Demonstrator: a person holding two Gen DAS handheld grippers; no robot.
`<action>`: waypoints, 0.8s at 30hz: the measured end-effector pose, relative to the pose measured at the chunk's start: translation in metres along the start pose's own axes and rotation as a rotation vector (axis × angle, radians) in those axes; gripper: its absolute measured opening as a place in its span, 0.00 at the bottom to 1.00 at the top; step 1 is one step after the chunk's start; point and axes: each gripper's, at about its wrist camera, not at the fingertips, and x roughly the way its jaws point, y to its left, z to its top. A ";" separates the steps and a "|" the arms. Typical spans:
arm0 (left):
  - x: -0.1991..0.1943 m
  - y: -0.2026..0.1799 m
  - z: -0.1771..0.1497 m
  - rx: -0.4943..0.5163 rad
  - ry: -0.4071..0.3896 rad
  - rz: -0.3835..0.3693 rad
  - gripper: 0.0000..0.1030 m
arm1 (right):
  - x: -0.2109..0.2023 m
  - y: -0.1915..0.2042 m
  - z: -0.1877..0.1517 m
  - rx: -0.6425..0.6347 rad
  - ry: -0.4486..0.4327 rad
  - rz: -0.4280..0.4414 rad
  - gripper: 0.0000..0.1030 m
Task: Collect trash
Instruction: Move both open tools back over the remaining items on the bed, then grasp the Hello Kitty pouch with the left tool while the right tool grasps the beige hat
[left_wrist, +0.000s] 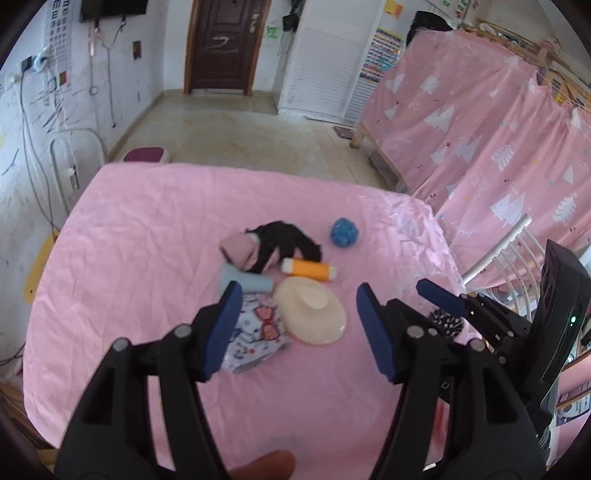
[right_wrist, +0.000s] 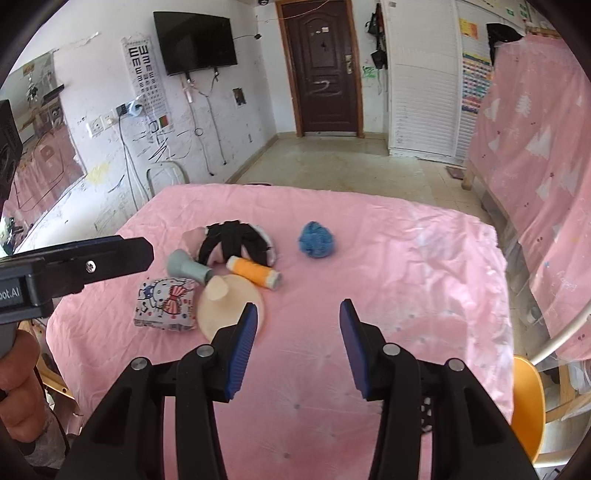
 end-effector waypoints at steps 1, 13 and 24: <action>0.001 0.005 -0.002 -0.010 0.008 0.008 0.60 | 0.005 0.005 0.001 -0.007 0.008 0.010 0.35; 0.030 0.051 -0.024 -0.097 0.127 0.034 0.60 | 0.031 0.030 0.005 -0.042 0.062 0.039 0.35; 0.052 0.057 -0.027 -0.120 0.201 -0.045 0.33 | 0.041 0.033 0.005 -0.039 0.082 0.040 0.42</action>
